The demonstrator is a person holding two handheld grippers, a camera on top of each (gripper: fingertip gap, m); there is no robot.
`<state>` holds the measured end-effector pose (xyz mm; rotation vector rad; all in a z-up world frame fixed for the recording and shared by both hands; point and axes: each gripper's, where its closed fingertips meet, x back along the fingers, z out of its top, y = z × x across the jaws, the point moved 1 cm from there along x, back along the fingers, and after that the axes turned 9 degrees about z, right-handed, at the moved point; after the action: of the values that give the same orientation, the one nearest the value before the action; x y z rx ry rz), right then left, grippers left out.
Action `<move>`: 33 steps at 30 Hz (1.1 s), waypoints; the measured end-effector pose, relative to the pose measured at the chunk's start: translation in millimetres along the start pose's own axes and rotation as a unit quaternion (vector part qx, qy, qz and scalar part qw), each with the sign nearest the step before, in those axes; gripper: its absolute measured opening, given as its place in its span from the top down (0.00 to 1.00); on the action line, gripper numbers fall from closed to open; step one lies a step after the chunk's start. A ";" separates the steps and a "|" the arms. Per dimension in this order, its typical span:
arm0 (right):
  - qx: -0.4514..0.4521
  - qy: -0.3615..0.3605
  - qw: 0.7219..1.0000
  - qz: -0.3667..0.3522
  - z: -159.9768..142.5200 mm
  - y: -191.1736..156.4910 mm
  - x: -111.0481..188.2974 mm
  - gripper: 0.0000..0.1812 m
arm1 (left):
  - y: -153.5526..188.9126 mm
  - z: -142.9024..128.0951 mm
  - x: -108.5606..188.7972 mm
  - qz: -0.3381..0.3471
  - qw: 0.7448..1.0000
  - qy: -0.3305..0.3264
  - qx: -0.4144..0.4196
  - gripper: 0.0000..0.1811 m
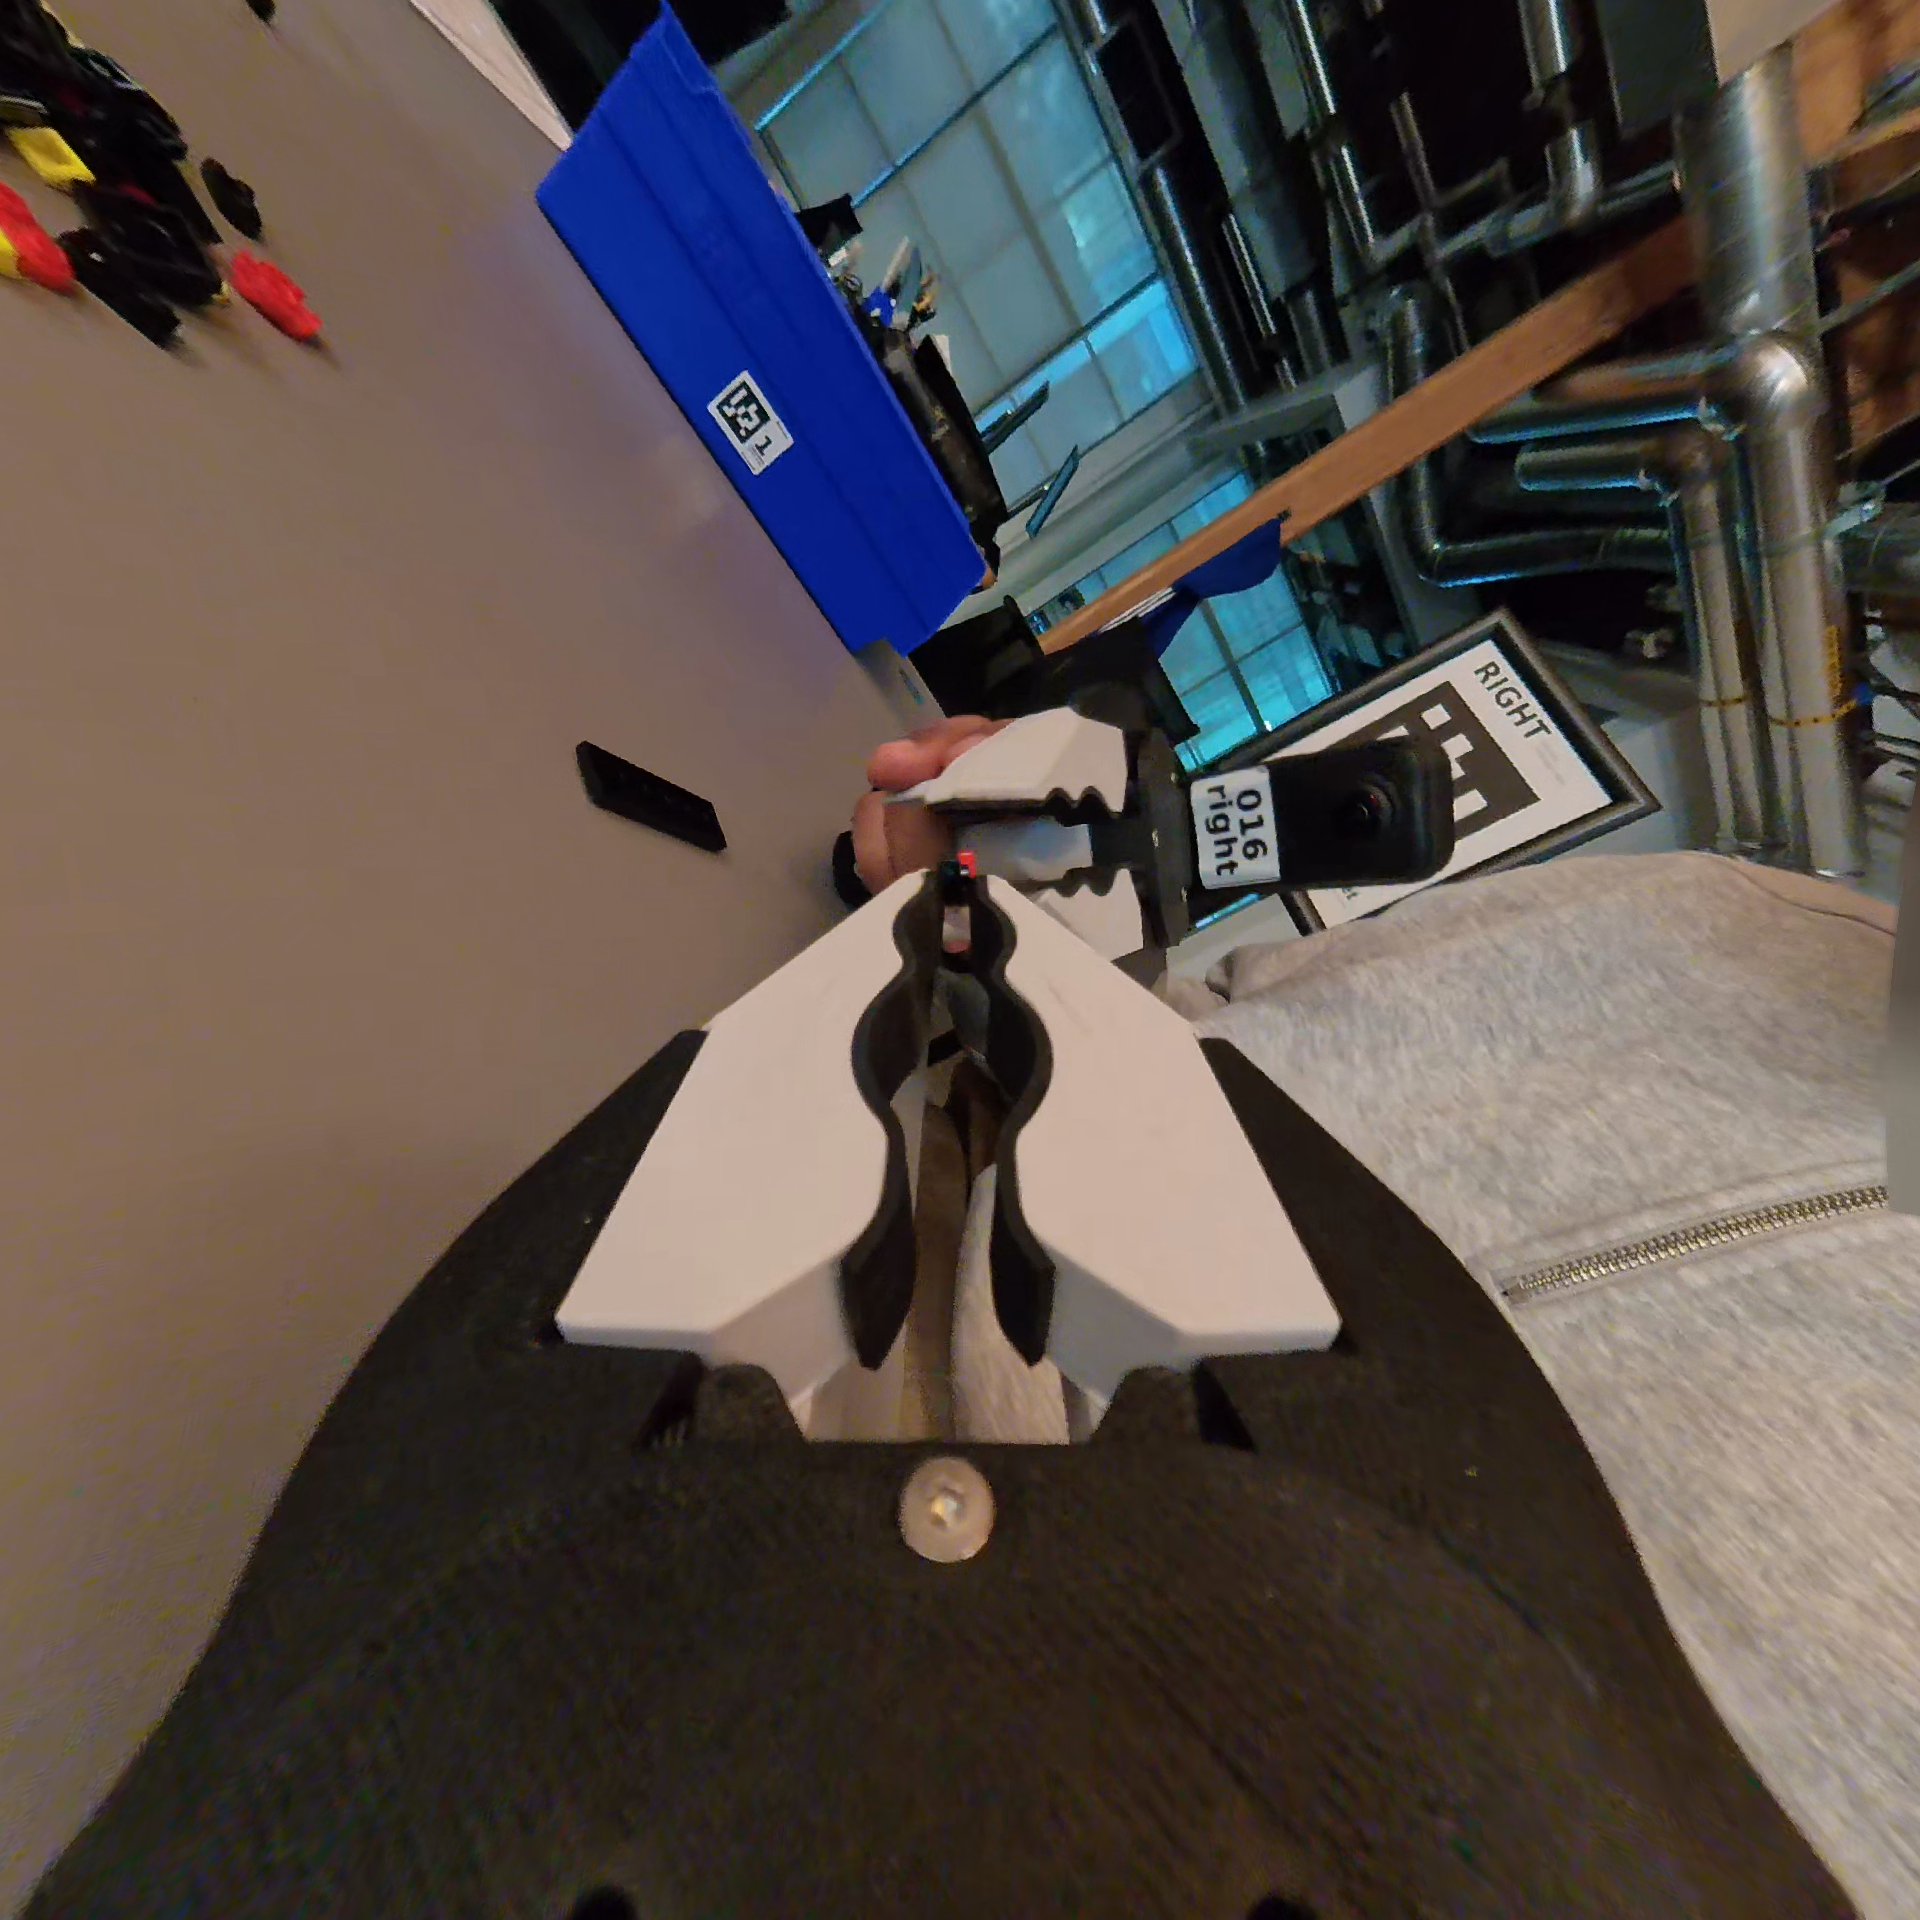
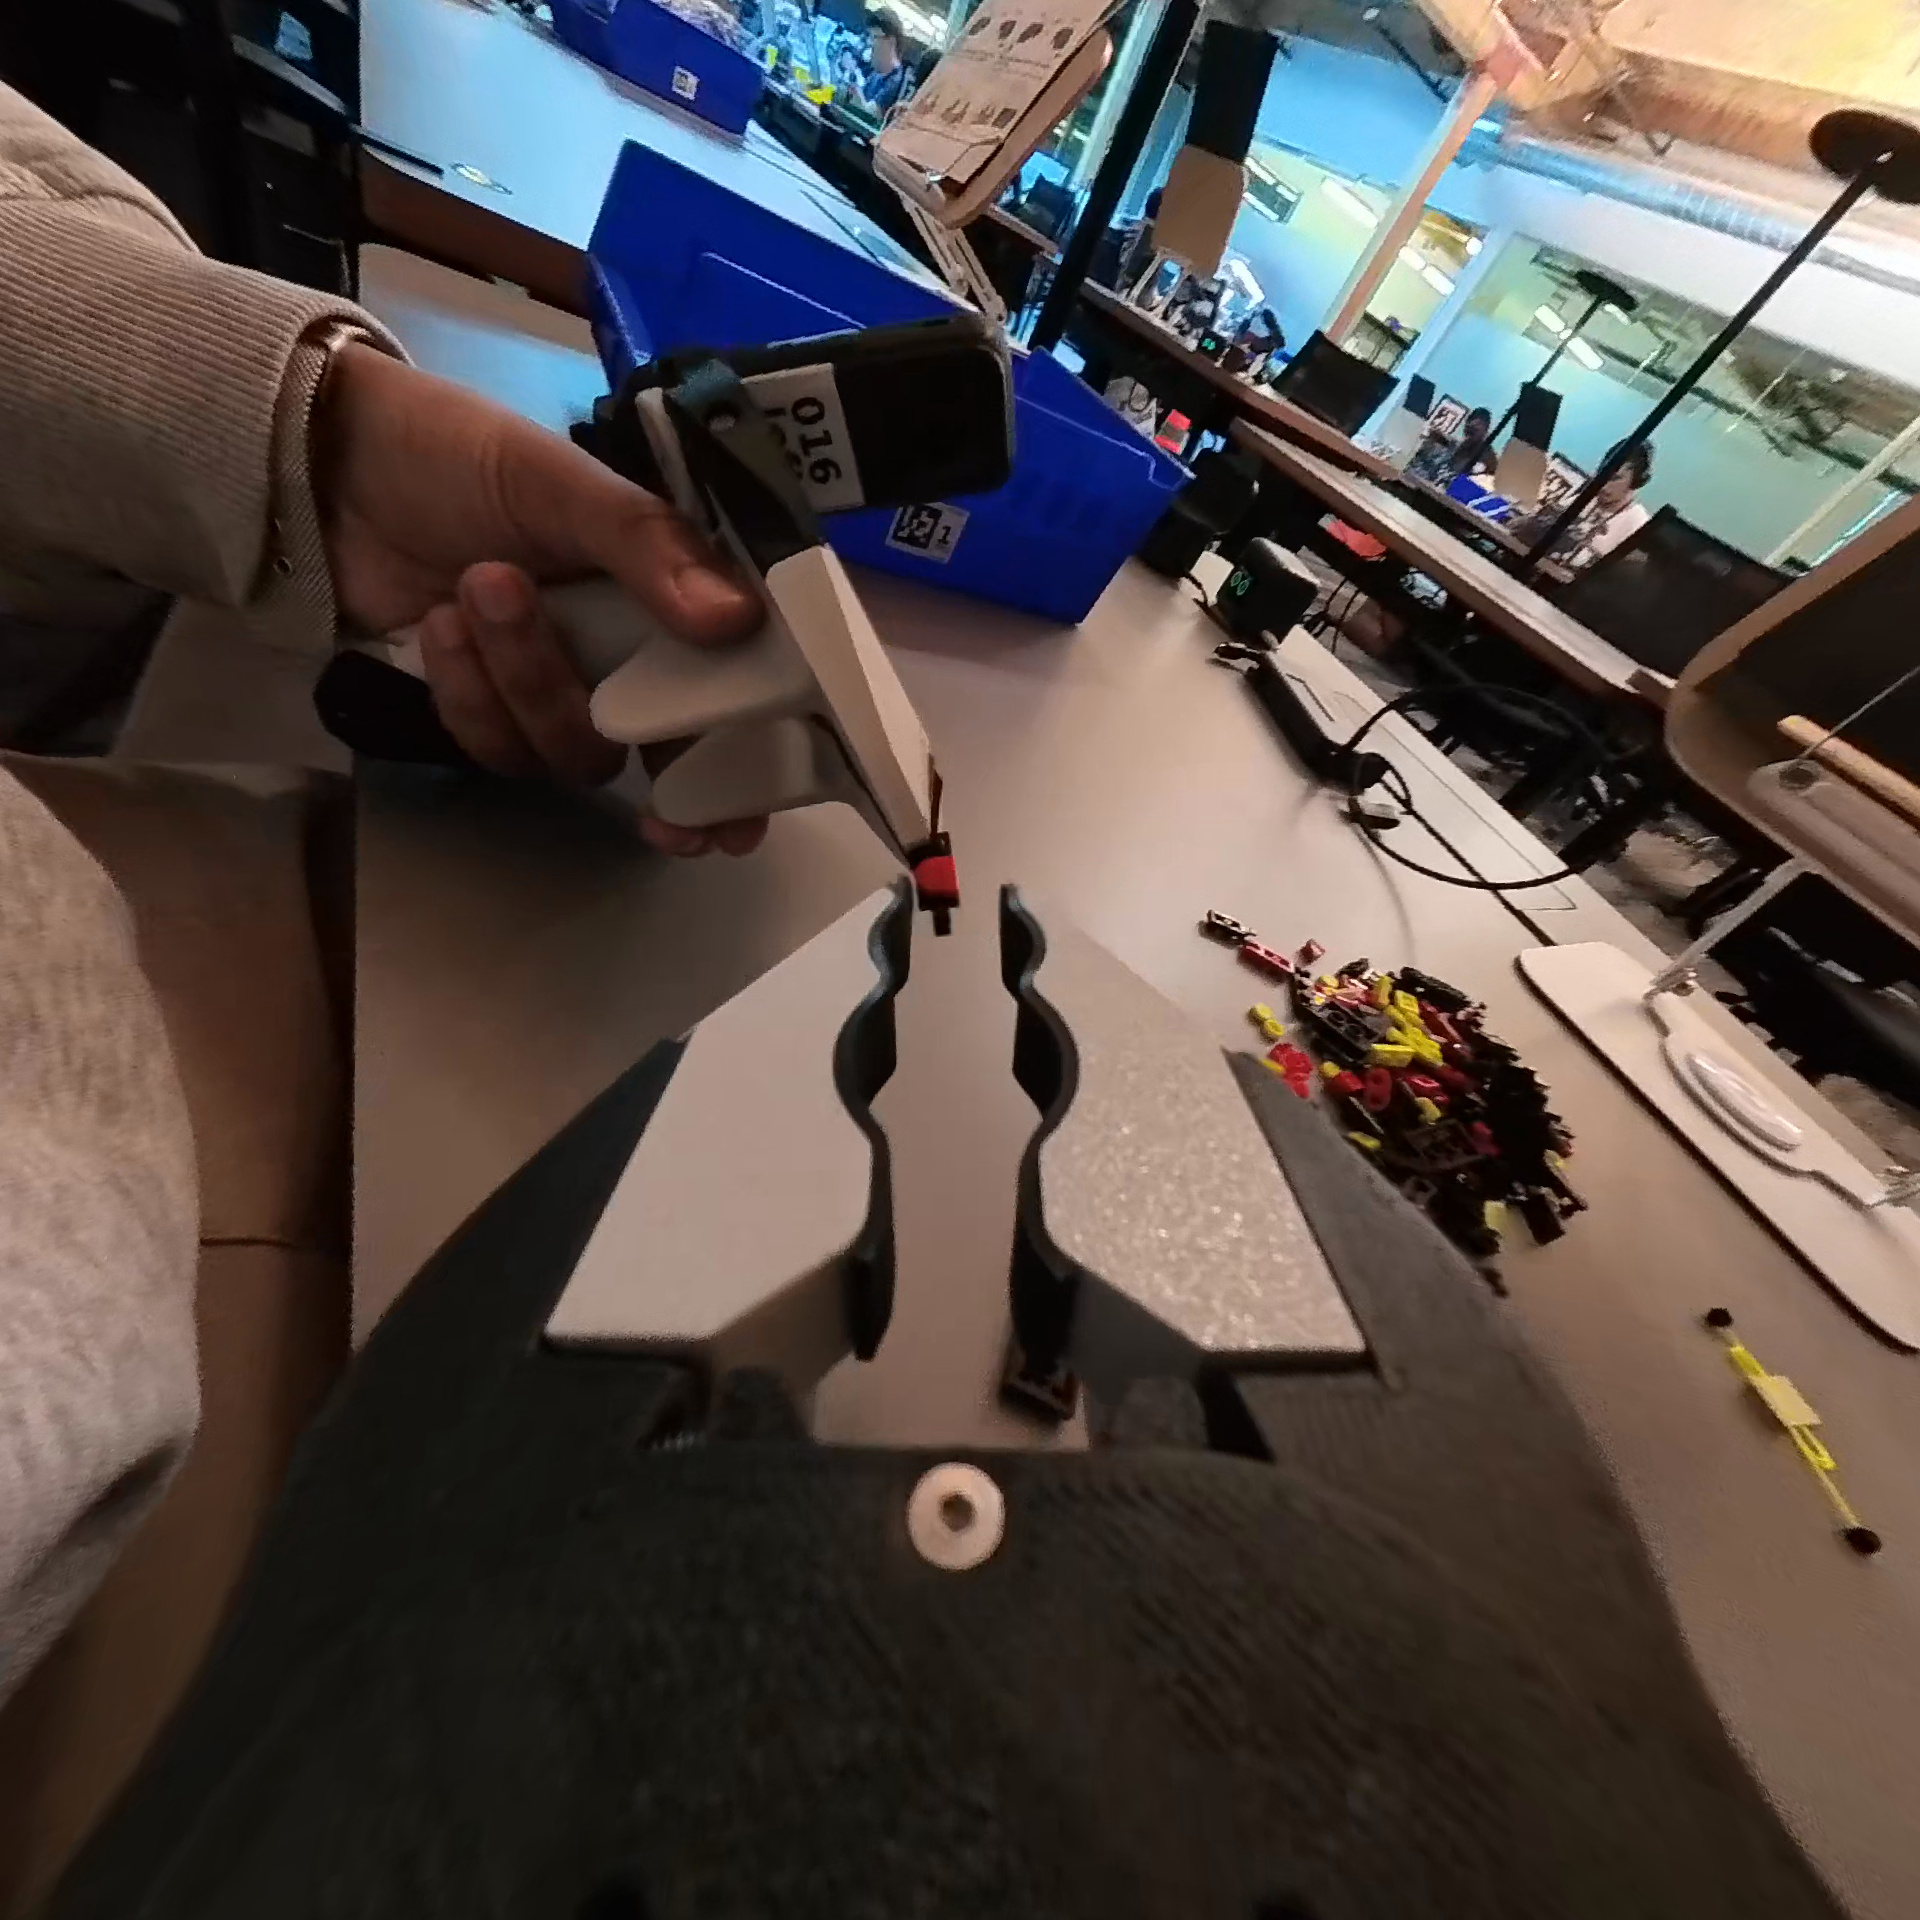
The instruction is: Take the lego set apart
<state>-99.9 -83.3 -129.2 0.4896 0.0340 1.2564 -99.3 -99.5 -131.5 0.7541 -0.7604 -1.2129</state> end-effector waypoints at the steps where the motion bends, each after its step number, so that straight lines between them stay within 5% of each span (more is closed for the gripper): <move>1: -0.001 -0.002 1.000 0.005 -0.7 -0.8 -0.5 0.92 | 0.6 -0.6 -0.6 -0.001 1.000 -0.001 0.000 0.98; 33: 0.013 -0.009 0.996 0.087 -5.7 -16.5 6.4 0.97 | 0.9 -19.0 -3.4 0.000 0.998 -0.066 -0.009 0.97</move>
<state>-84.6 -79.1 -139.0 0.5355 -0.0069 1.4240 -83.6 -94.2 -141.4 0.6647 -0.8573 -1.2765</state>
